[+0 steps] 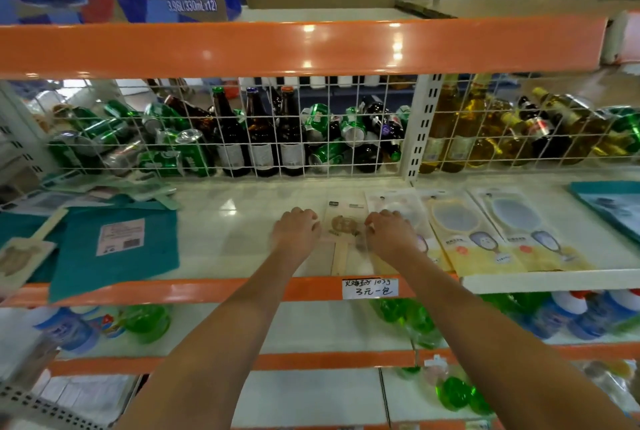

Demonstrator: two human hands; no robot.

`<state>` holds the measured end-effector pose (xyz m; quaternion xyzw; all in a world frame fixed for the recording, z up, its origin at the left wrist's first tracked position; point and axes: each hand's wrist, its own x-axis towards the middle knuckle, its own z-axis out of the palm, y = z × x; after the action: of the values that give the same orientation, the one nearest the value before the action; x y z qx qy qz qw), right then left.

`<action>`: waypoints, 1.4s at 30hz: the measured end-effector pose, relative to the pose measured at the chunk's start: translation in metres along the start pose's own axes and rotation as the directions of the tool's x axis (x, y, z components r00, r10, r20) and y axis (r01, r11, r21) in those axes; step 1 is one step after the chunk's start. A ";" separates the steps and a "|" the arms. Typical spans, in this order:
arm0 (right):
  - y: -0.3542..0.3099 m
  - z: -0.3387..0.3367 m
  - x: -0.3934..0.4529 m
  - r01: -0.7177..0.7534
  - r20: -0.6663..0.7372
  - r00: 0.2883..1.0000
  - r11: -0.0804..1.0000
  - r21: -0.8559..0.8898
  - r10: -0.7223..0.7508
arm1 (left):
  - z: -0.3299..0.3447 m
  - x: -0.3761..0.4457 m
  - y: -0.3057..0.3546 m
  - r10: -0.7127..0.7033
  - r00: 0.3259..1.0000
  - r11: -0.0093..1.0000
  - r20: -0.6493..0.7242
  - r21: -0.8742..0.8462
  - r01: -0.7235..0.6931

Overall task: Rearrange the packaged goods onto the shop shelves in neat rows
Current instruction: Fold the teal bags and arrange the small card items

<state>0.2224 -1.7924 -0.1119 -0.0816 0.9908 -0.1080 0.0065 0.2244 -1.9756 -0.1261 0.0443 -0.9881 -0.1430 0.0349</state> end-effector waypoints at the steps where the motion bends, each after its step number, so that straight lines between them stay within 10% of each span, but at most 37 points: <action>1: -0.006 0.000 0.005 0.028 0.000 1.000 0.999 -0.018 -0.028 | -0.006 0.000 -0.005 0.031 0.999 0.998 -0.011 0.061 -0.030; 20: -0.243 0.047 0.052 0.379 0.033 0.924 0.922 0.082 -0.382 | -0.095 -0.044 -0.209 -0.201 0.973 0.947 -0.114 0.232 0.223; 42: -0.381 0.083 0.125 0.230 0.185 0.938 0.928 0.294 -0.291 | -0.114 -0.028 -0.333 -0.330 0.930 0.930 -0.165 0.112 0.350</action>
<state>0.1628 -2.1979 -0.1103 -0.2233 0.9400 -0.2306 0.1155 0.2873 -2.3228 -0.1135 0.2275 -0.9679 -0.0740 0.0774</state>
